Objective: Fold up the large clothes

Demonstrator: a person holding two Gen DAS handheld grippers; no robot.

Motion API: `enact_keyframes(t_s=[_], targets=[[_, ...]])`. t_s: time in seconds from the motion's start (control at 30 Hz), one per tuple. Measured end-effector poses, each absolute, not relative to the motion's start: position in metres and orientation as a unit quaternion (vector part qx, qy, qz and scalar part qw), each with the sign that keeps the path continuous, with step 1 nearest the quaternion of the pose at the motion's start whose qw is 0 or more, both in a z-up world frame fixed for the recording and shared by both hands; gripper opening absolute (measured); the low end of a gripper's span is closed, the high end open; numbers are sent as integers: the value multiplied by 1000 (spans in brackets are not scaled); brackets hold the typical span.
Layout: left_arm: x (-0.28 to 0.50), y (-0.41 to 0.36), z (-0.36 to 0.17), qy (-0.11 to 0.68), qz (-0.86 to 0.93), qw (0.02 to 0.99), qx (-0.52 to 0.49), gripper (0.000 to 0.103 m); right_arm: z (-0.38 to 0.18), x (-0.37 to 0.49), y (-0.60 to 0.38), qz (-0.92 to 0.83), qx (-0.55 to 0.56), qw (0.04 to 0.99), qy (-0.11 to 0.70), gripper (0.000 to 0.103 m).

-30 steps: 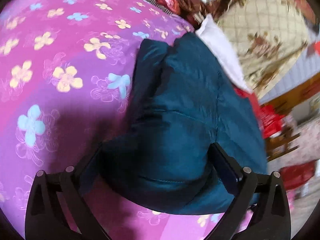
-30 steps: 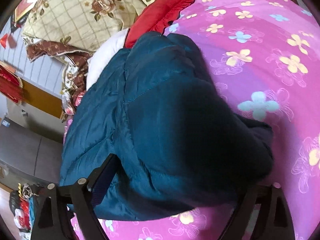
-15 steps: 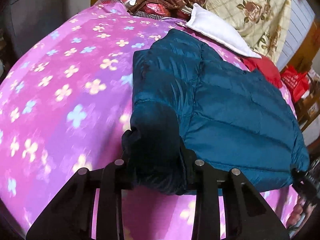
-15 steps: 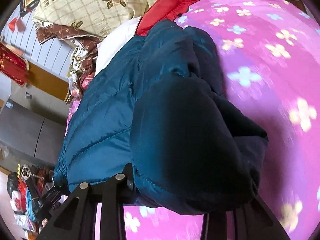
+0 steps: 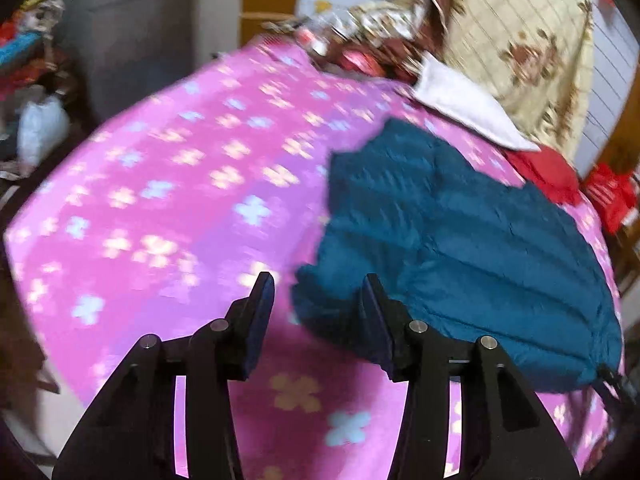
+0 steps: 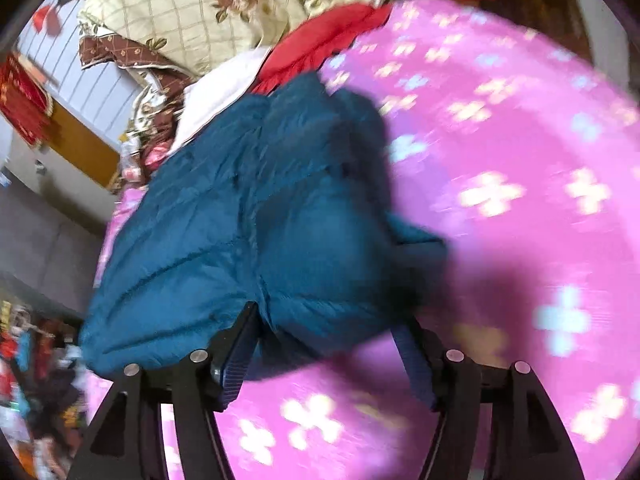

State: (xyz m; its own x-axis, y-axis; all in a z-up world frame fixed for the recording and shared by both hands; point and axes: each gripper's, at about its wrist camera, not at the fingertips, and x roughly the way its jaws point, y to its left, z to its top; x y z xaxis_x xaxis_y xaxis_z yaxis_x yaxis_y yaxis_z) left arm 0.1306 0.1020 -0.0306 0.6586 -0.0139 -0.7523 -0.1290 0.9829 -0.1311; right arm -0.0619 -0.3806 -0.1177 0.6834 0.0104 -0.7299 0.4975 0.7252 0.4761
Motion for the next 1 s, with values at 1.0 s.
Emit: enact_keyframes(t_s=[1.0], targets=[[263, -66, -83, 408, -38, 911, 36, 86, -111, 147, -368, -185, 132, 903, 364, 77]])
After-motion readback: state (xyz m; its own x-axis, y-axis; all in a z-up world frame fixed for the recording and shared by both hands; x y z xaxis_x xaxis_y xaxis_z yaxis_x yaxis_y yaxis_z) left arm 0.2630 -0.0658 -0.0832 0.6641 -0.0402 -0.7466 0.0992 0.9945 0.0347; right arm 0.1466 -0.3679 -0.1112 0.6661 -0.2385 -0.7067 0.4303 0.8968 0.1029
